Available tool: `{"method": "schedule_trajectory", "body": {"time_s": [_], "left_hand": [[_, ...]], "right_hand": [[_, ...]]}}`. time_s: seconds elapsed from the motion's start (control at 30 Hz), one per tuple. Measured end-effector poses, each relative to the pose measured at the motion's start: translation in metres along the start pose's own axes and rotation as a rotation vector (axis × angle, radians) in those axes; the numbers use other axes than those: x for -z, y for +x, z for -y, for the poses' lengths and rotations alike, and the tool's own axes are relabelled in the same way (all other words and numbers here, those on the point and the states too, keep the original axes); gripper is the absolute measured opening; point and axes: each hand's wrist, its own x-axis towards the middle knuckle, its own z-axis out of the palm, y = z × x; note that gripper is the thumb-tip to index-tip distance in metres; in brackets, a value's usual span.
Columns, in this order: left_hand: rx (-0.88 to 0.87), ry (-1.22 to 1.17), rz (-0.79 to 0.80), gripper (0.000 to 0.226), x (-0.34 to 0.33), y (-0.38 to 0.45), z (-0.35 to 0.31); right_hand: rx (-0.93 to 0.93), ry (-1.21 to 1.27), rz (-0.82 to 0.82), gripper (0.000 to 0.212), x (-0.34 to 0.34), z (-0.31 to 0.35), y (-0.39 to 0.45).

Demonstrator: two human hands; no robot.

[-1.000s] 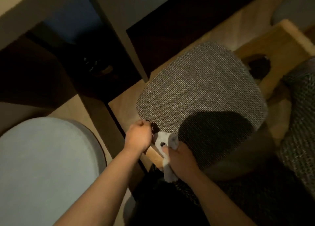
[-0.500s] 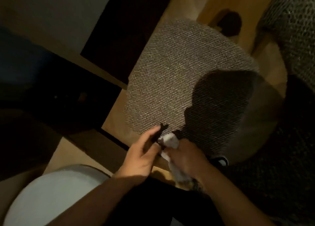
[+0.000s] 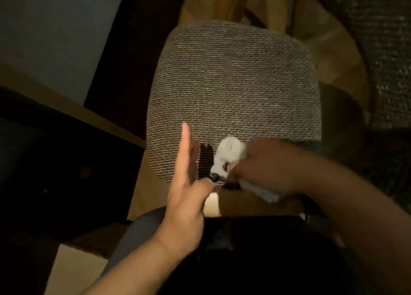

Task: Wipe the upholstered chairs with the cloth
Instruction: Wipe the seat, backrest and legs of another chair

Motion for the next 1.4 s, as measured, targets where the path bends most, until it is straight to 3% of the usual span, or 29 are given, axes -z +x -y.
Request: {"method": "schedule_trajectory", "body": {"time_s": [0.13,0.2,0.27,0.33,0.4,0.47,0.53,0.6,0.7,0.83,0.9,1.0,1.07,1.27,1.33,1.4], "left_hand": [[-0.097,-0.008,0.114,0.061,0.013,0.002,0.024],[-0.087,0.040,0.212,0.055,0.019,0.003,0.026],[-0.013,0.131,0.244,0.038,0.024,-0.005,0.024],[0.058,0.146,0.246,0.047,0.031,-0.016,0.020],[0.085,0.209,0.256,0.048,0.039,-0.024,0.018],[-0.003,0.299,0.284,0.041,0.049,-0.022,0.022],[-0.084,0.319,0.293,0.036,0.057,-0.017,0.029],[-0.061,0.237,0.277,0.036,0.062,-0.014,0.038],[0.046,0.071,0.295,0.046,0.065,-0.015,0.044],[0.114,-0.033,0.294,0.057,0.062,-0.010,0.049],[0.116,-0.046,0.282,0.061,0.061,-0.009,0.051],[0.084,-0.014,0.291,0.064,0.059,-0.007,0.058],[0.071,-0.012,0.279,0.063,0.059,-0.007,0.062],[0.062,0.017,0.204,0.058,0.054,-0.012,0.058],[0.073,0.026,0.202,0.055,0.053,-0.014,0.056],[0.097,0.022,0.206,0.052,0.050,-0.017,0.054]], "right_hand": [[-0.010,-0.004,-0.197,0.025,-0.007,0.003,-0.005],[-0.012,0.000,-0.386,0.030,-0.013,0.010,-0.014],[-0.011,0.147,-0.743,0.024,-0.023,0.026,-0.030],[0.054,0.310,-1.227,0.024,-0.040,0.038,-0.047],[0.076,0.199,-1.423,0.034,-0.071,0.048,-0.056],[0.136,-0.179,-1.403,0.056,-0.108,0.053,-0.053],[0.291,-0.429,-1.454,0.060,-0.138,0.042,-0.041],[0.378,-0.507,-1.510,0.059,-0.160,0.025,-0.029],[0.347,-0.579,-1.476,0.078,-0.185,0.009,-0.018],[0.396,-0.659,-1.524,0.067,-0.183,-0.007,-0.009],[0.322,-0.566,-1.552,0.079,-0.182,-0.008,-0.011],[-0.008,-0.008,-1.539,0.111,-0.185,-0.001,-0.018],[-0.109,0.240,-1.497,0.118,-0.183,0.003,-0.020],[-0.148,0.424,-1.538,0.103,-0.188,0.011,-0.020],[-0.174,0.506,-1.489,0.093,-0.197,0.013,-0.019],[-0.168,0.428,-1.427,0.092,-0.206,0.011,-0.018]]}}
